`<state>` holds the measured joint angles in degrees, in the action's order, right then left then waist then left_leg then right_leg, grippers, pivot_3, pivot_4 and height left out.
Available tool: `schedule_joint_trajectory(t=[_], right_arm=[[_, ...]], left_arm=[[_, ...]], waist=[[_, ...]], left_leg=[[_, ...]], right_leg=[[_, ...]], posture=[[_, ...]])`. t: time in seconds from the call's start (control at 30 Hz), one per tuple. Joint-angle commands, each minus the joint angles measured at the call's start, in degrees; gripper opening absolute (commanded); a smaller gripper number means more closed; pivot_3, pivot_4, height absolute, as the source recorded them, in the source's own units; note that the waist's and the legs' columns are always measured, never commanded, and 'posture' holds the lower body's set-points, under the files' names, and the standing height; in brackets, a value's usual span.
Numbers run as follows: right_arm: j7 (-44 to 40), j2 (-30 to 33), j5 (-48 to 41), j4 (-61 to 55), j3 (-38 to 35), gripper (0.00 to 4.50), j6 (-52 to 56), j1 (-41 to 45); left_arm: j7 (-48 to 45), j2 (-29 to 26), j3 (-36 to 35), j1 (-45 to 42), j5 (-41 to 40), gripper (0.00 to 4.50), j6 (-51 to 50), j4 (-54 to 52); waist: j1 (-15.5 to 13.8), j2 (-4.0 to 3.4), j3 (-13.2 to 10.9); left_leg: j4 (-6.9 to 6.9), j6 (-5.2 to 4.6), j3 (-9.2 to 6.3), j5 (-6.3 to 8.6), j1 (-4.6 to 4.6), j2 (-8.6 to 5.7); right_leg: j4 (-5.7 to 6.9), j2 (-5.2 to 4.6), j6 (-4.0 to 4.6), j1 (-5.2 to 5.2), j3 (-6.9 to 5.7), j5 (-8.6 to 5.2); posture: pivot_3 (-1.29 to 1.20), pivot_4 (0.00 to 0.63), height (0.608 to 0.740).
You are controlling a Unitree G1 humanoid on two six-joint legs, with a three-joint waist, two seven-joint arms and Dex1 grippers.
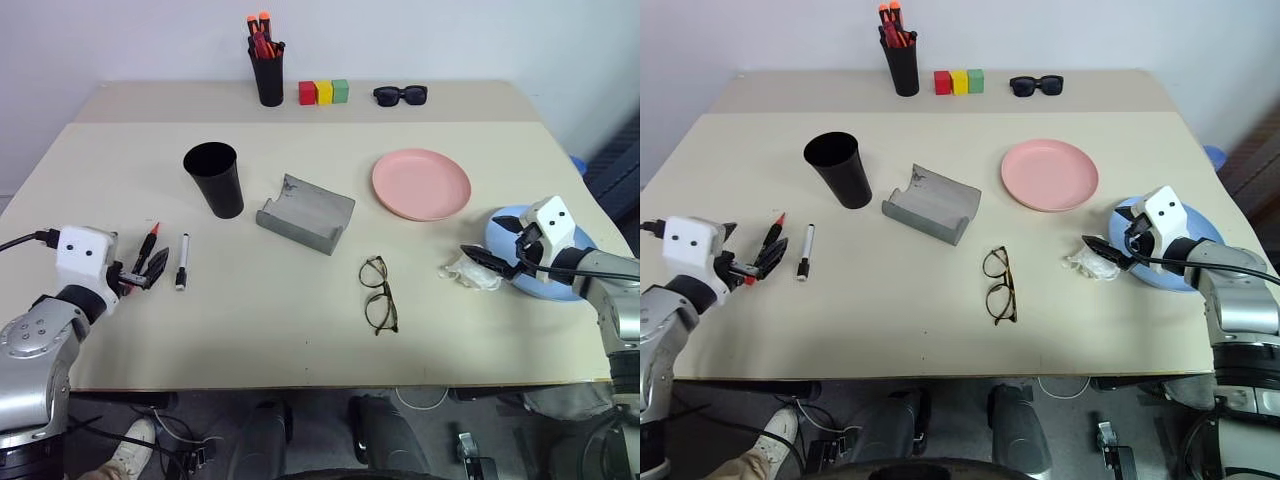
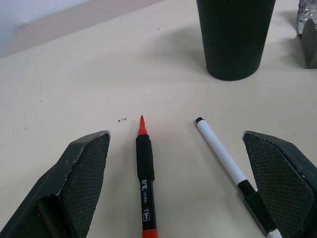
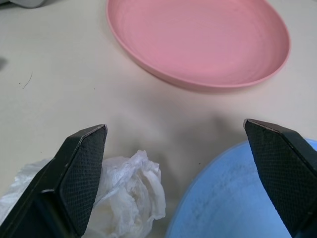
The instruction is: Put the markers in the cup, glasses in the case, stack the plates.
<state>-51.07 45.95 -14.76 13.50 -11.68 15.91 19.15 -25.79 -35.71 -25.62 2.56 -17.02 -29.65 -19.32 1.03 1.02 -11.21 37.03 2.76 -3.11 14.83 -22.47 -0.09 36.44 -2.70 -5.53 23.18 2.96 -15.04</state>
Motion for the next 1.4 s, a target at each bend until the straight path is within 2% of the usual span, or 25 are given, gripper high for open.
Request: schedule_joint_trajectory(t=[0.03,0.37,0.6,0.73,0.93,1.13,1.3,1.4], right_arm=[[0.7,-0.6,-0.6,-1.6,0.0,4.5,0.0,2.1],[1.0,-1.4,-0.9,-4.3,1.3,4.5,1.4,2.3],[2.3,-2.7,-2.0,-12.8,1.9,4.5,4.9,-0.2],[3.2,-5.0,-3.2,-18.5,3.6,4.5,7.4,-0.1],[5.1,-10.7,-3.6,-25.9,10.1,4.5,10.0,0.2],[7.2,-16.8,-1.7,-30.7,18.6,4.5,11.0,-0.4],[9.0,-18.5,-0.3,-32.1,21.6,4.5,11.0,-1.4],[10.0,-19.8,1.0,-31.0,23.1,4.5,10.0,-0.7]], left_arm=[[0.8,-0.3,-1.6,-0.7,-0.5,4.42,0.3,-2.2],[2.1,-0.1,1.0,-2.9,-0.7,4.42,-1.5,-4.1],[3.2,-0.7,4.0,-4.5,-0.3,4.42,-6.0,-6.5],[5.5,0.1,7.1,-9.0,0.3,4.42,-9.9,-6.1],[13.4,4.8,6.1,-16.4,-1.1,4.42,-24.2,-5.2],[20.0,9.5,5.3,-28.2,-1.1,4.42,-48.9,-1.2],[21.4,9.8,5.3,-32.2,0.5,4.42,-60.9,0.4],[22.1,10.5,4.4,-32.6,-0.1,4.42,-62.8,3.0]], waist=[[0.0,0.0,0.0],[-0.2,0.0,0.0],[-0.2,0.0,0.0],[-0.1,0.01,0.0],[0.1,0.03,0.0],[-0.1,0.05,0.0],[0.1,0.08,0.0],[0.2,0.08,0.0]], left_leg=[[0.0,0.0,0.0,0.0,0.0,0.0],[0.01,0.0,-0.01,0.0,0.0,-0.01],[0.0,0.0,-0.03,0.0,0.0,0.0],[0.09,0.0,-0.04,0.0,0.0,0.0],[0.11,0.0,-0.08,0.0,0.03,-0.03],[0.19,0.02,-0.28,-0.02,0.03,-0.11],[0.19,0.04,-0.29,-0.02,0.04,-0.15],[0.17,0.06,-0.29,-0.03,0.04,-0.14]], right_leg=[[0.0,0.0,-0.02,0.0,0.0,0.01],[0.0,0.0,-0.07,0.0,0.0,0.05],[0.01,0.03,-0.09,-0.01,-0.01,0.07],[0.09,0.05,-0.09,-0.01,-0.01,0.08],[0.21,0.06,-0.26,0.01,-0.01,0.17],[0.61,0.11,-0.26,0.1,-0.11,0.17],[0.61,0.07,-0.27,0.1,-0.12,0.17],[0.66,0.11,-0.26,0.15,-0.12,0.17]], posture=[[0.0,0.15,0.74],[0.0,0.15,0.74],[0.0,0.15,0.74],[0.0,0.15,0.74],[0.0,0.15,0.74],[0.0,0.15,0.74],[0.0,0.15,0.74],[0.0,0.15,0.74]])
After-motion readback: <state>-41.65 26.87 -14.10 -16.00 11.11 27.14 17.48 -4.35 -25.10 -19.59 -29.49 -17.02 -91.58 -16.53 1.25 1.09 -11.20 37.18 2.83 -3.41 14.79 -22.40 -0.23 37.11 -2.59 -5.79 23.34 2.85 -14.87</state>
